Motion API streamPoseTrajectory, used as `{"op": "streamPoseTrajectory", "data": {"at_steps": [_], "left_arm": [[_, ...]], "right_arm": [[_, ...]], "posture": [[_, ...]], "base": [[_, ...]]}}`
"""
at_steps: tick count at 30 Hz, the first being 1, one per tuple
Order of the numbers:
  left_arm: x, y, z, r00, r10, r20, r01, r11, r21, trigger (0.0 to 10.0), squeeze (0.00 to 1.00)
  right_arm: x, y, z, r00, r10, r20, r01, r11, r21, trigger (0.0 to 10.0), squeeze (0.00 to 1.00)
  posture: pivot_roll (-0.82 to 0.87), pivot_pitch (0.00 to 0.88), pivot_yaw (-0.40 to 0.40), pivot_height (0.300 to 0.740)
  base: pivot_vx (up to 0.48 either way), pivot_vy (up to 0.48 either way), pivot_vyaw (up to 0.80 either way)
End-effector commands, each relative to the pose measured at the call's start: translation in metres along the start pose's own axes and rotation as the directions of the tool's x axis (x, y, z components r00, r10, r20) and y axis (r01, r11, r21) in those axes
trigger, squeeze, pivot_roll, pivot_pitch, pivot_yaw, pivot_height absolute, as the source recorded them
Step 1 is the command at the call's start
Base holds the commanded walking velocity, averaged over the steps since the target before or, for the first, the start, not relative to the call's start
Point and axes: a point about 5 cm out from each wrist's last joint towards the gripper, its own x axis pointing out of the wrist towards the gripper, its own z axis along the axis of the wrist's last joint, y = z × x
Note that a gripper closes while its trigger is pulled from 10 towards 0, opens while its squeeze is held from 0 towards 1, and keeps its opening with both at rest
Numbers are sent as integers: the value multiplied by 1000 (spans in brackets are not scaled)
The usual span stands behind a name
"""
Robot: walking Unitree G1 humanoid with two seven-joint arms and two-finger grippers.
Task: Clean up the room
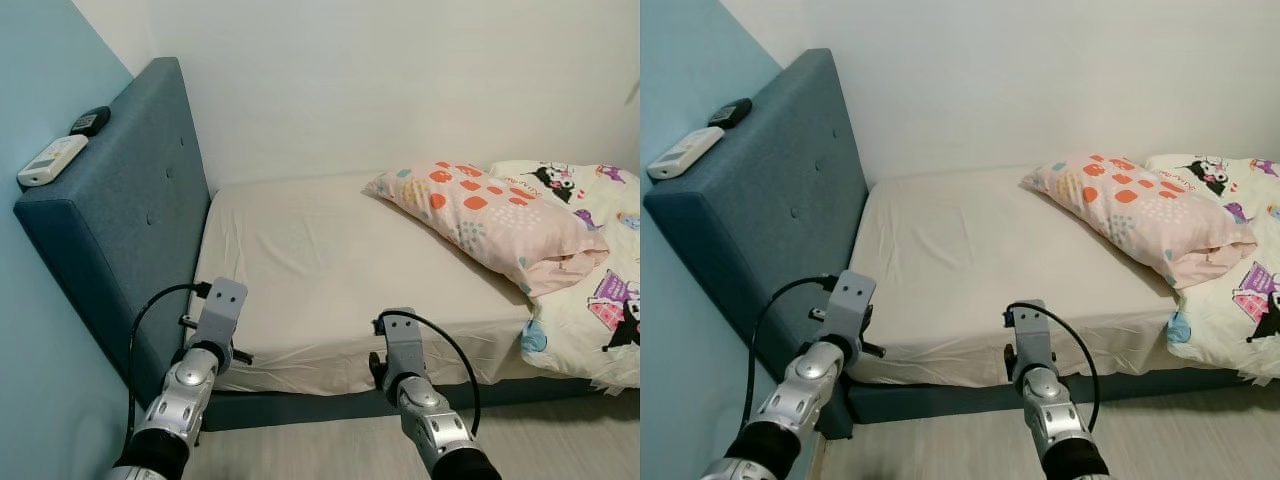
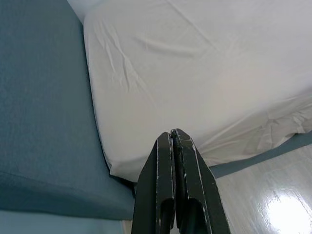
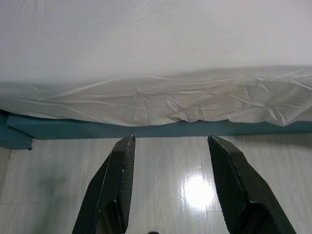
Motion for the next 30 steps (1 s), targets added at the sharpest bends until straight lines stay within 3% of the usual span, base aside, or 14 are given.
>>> {"op": "streamPoseTrajectory", "data": {"at_steps": [1,30], "left_arm": [[-3,4,-3,1000,2,-6,-2,1000,10,10000,0],[-8,3,-5,1000,1,-14,-1,1000,5,10000,0]], "right_arm": [[-2,1,-2,1000,-1,-10,1,1000,-13,10000,0],[-6,-1,-6,1000,3,-31,-4,1000,-24,10000,0]], "posture": [[74,32,9,740],[80,51,-5,740]], "base": [[0,0,0],[0,0,0]]}}
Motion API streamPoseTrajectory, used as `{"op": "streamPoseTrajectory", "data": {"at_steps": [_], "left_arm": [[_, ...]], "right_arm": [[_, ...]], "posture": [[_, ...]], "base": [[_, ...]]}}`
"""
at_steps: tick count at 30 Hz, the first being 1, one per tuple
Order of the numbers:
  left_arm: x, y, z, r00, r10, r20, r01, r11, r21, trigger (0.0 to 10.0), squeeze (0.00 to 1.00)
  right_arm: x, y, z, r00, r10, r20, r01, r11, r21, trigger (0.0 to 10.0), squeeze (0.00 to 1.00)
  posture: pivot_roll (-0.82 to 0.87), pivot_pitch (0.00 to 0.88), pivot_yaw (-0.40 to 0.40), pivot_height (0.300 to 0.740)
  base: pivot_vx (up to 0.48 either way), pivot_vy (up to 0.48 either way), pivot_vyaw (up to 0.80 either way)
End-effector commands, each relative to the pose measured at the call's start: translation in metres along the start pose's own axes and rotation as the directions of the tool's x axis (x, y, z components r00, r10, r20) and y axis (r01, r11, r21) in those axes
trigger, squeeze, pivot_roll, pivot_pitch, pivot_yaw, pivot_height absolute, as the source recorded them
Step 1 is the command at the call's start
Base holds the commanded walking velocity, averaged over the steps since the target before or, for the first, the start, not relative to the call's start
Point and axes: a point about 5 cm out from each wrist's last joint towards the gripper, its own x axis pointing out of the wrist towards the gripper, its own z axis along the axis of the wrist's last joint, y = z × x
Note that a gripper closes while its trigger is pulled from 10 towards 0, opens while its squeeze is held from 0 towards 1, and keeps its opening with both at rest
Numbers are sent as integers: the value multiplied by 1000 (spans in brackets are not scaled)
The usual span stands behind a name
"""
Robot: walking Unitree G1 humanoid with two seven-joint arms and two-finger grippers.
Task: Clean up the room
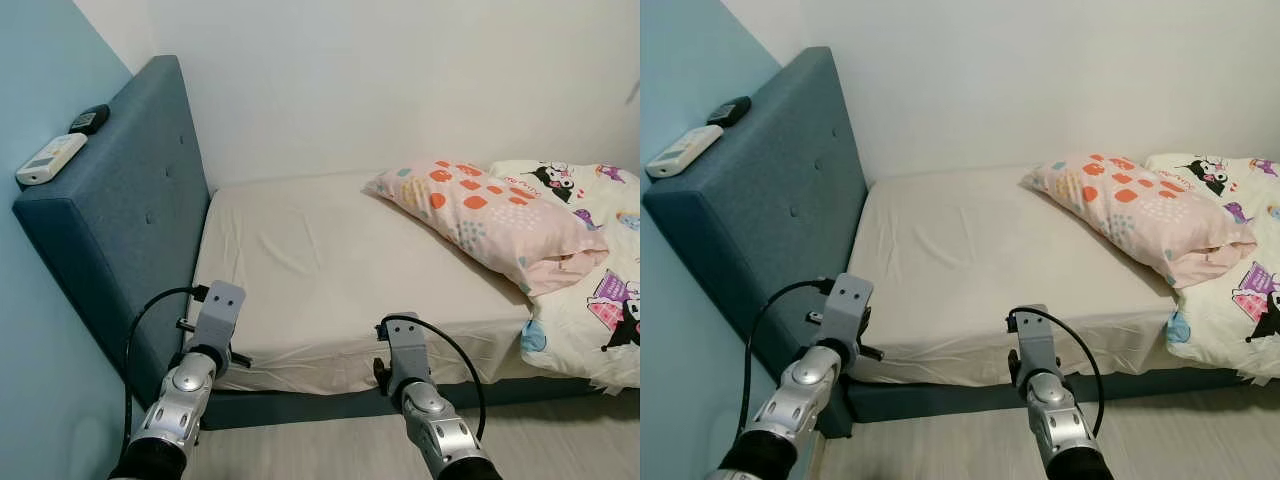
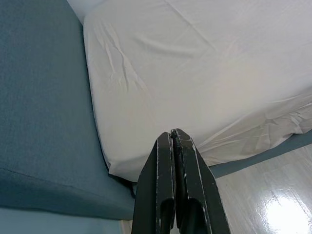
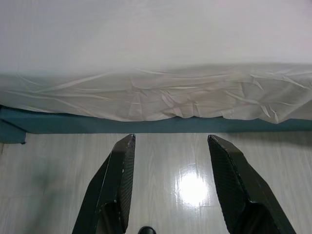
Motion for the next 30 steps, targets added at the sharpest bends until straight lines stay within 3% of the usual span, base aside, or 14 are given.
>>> {"op": "streamPoseTrajectory", "data": {"at_steps": [1,30], "left_arm": [[-3,3,-5,1000,1,-21,-1,1000,9,10000,0],[-4,4,-5,1000,4,-28,-4,1000,9,10000,0]], "right_arm": [[-1,3,-5,1000,9,-20,-9,1000,0,10000,0],[-4,3,-9,999,9,-38,-8,1000,6,10000,0]], "posture": [[80,52,-6,740],[86,62,-4,740]], "base": [[0,0,0],[0,0,0]]}}
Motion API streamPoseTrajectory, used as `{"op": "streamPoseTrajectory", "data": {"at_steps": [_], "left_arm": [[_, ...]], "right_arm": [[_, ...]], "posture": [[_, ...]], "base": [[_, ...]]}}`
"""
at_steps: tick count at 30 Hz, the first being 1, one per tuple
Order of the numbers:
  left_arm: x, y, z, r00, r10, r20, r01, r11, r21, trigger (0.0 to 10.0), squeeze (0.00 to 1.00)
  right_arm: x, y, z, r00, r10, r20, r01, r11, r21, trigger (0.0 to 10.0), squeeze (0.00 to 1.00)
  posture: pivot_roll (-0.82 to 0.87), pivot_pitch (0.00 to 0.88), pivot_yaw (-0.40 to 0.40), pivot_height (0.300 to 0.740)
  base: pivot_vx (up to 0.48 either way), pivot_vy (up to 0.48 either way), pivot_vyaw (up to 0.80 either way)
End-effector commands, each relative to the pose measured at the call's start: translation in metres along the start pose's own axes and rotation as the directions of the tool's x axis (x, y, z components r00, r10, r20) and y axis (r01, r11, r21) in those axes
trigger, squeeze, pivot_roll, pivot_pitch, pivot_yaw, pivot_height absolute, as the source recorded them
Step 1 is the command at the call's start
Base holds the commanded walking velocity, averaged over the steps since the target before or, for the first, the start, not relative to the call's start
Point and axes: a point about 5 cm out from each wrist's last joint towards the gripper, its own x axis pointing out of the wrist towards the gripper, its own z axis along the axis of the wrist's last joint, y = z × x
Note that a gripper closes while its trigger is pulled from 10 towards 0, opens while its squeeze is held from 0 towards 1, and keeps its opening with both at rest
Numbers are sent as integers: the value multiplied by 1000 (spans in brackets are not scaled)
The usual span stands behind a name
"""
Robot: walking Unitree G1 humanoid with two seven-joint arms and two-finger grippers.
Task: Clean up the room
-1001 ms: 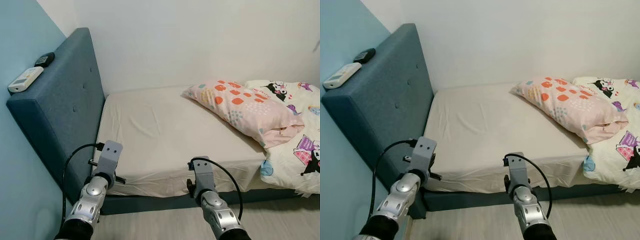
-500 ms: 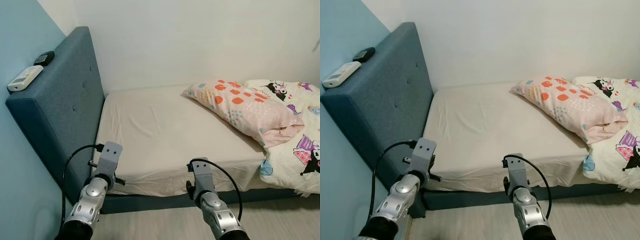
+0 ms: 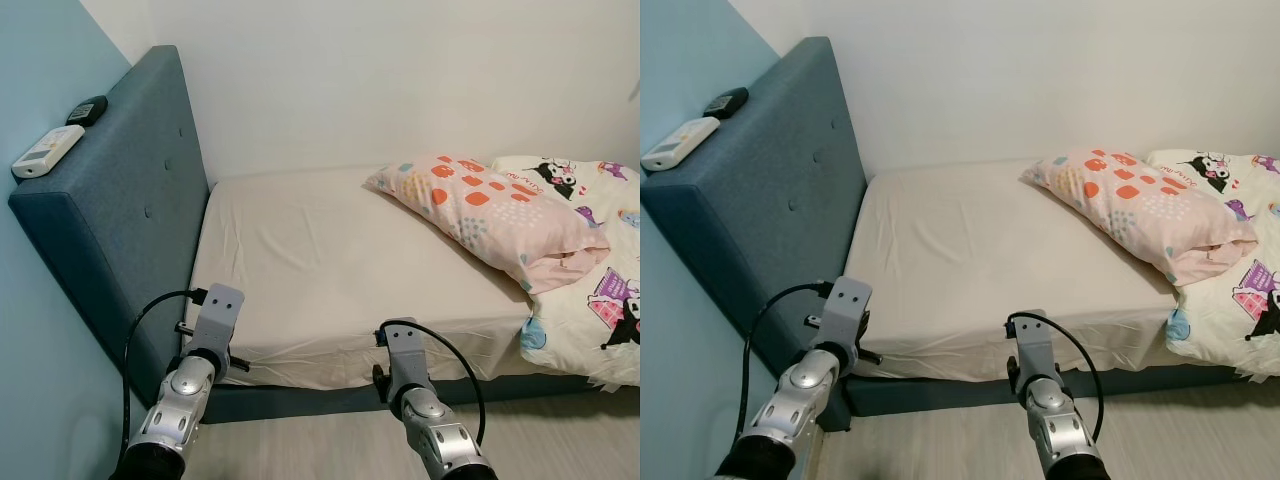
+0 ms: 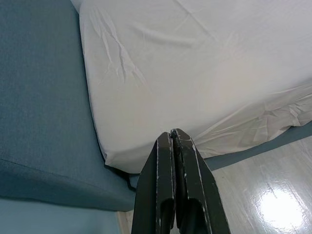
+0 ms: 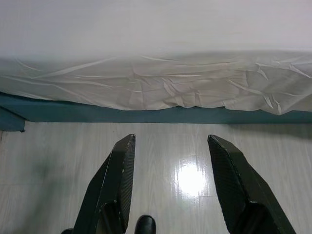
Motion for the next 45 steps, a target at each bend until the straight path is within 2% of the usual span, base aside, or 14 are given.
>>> {"op": "streamPoseTrajectory", "data": {"at_steps": [1,16,24,30,39,40,42,44,45], "left_arm": [[0,5,-1,1000,5,-10,-5,1000,11,10000,0],[-2,4,-1,1000,8,-9,-8,1000,7,10000,0],[-11,2,-11,1000,14,-27,-14,1000,16,10000,0],[-14,7,-20,998,51,-47,-51,999,16,10000,0],[-25,3,-35,996,55,-74,-54,998,11,10000,0],[-26,1,-35,996,50,-68,-50,999,3,10000,0],[-28,-4,-37,998,52,-37,-53,998,-24,10000,0],[-28,-4,-37,998,52,-37,-53,998,-24,10000,0],[-29,-6,-37,998,57,-16,-57,998,-35,10000,0]], "right_arm": [[0,1,-2,1000,2,-15,-1,1000,9,10000,0],[-2,-1,-3,1000,2,-18,-2,1000,8,10000,0],[-6,-3,-18,999,18,-38,-17,1000,17,10000,0],[-5,-12,-23,999,11,-34,-12,999,-30,10000,0],[-10,-14,-30,999,42,-15,-42,999,13,10000,0],[-12,-10,-30,998,59,10,-60,998,17,10000,0],[-16,-6,-24,995,25,101,-29,999,43,10000,0],[-16,-6,-24,995,25,101,-29,999,43,10000,0],[-17,-6,-21,990,2,139,-10,998,59,10000,0]], "posture": [[85,62,-10,740],[78,63,-24,740],[75,79,-31,740],[61,75,-28,740],[55,98,-29,740],[54,106,-31,740],[53,99,-29,740],[53,99,-29,740],[50,99,-25,740]], "base": [[0,0,0],[0,0,0],[0,0,0],[0,0,0],[0,0,0],[0,0,0],[0,0,0],[0,0,0],[0,0,0]]}}
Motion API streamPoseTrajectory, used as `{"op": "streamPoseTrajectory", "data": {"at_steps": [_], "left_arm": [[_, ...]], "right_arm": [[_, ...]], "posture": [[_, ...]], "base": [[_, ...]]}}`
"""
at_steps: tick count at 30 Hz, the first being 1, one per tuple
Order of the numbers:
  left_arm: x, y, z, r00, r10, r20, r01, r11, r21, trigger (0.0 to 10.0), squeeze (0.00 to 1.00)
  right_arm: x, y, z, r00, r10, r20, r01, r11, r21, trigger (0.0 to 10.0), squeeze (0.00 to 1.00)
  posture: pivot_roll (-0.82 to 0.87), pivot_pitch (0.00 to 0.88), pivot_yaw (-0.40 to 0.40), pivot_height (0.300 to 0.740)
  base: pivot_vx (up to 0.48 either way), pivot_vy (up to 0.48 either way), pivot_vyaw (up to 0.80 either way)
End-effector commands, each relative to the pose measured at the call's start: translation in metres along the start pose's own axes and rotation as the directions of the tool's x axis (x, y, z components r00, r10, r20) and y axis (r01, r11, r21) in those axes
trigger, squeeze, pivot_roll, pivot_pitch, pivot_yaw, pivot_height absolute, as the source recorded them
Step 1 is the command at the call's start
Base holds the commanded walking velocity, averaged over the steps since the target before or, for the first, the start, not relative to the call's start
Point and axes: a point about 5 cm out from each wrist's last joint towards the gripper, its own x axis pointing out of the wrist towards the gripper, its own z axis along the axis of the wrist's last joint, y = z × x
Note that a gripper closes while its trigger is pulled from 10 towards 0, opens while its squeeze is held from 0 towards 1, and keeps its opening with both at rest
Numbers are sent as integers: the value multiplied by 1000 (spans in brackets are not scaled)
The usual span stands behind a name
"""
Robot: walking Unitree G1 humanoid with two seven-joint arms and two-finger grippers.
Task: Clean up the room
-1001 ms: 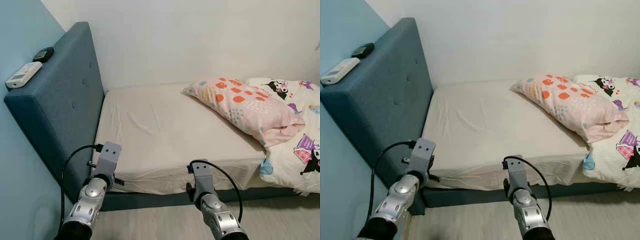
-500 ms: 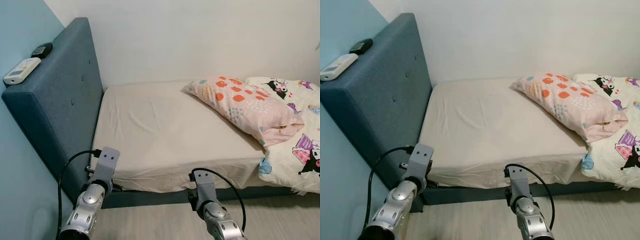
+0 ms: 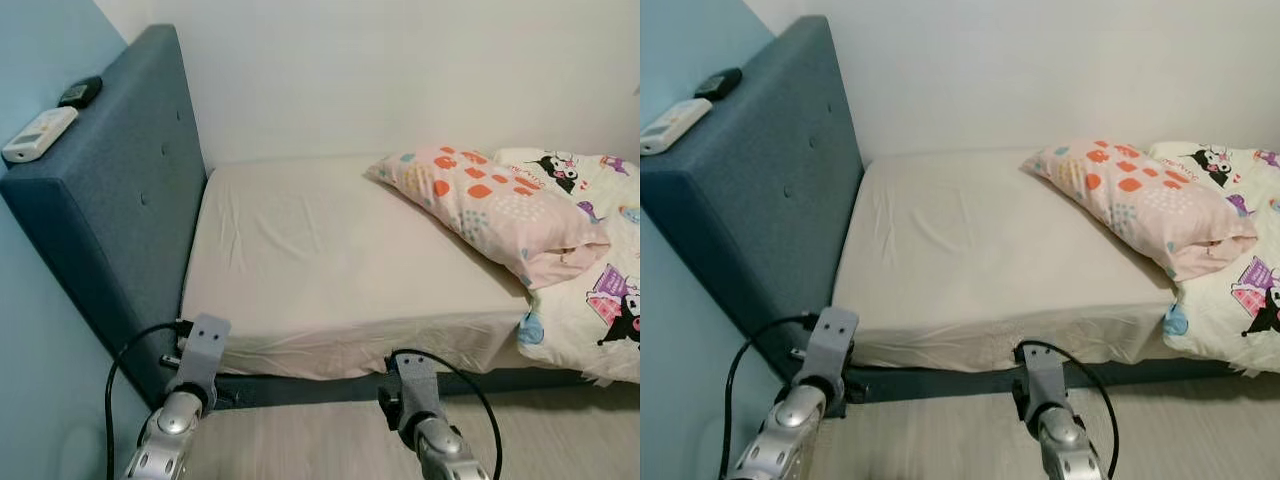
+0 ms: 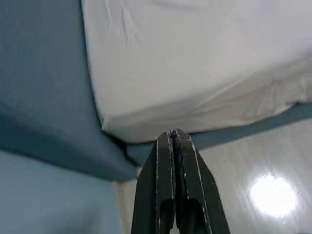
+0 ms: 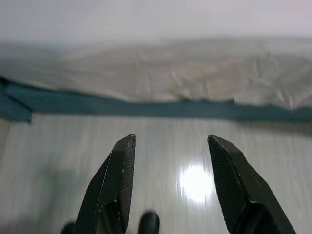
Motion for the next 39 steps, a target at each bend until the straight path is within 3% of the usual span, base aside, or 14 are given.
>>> {"op": "streamPoseTrajectory", "data": {"at_steps": [1,2,9,15,21,27,39], "left_arm": [[-3,-2,-4,1000,8,11,-8,1000,-14,10000,0],[-5,-7,-6,999,23,39,-21,998,-61,10000,0],[-10,-18,-6,995,52,83,-41,992,-123,10000,0],[-9,-21,2,992,37,117,-23,993,-112,10000,0],[-2,-22,15,989,4,146,12,994,-111,10000,0],[-1,-20,18,988,8,154,7,995,-100,10000,0],[-5,-18,3,995,42,86,-34,995,-95,10000,0]], "right_arm": [[-2,-2,6,998,-34,61,32,999,30,10000,0],[-3,2,10,992,4,124,-6,1000,15,10000,0],[-4,4,7,979,26,203,-4,994,-108,10000,0],[-10,6,18,951,40,308,-20,997,-70,10000,0],[-10,0,11,965,1,261,3,1000,-18,10000,0],[-8,-3,10,966,-23,256,31,999,-28,10000,0],[-2,-2,10,973,-8,230,18,999,-42,10000,0]], "posture": [[50,99,-25,740],[28,96,-23,740],[28,79,-16,740],[29,73,-16,740],[28,89,-23,740],[36,92,-28,740],[26,96,-29,740]], "base": [[0,0,0],[0,0,0],[0,0,0],[0,0,0],[0,0,0],[0,0,0],[0,0,0]]}}
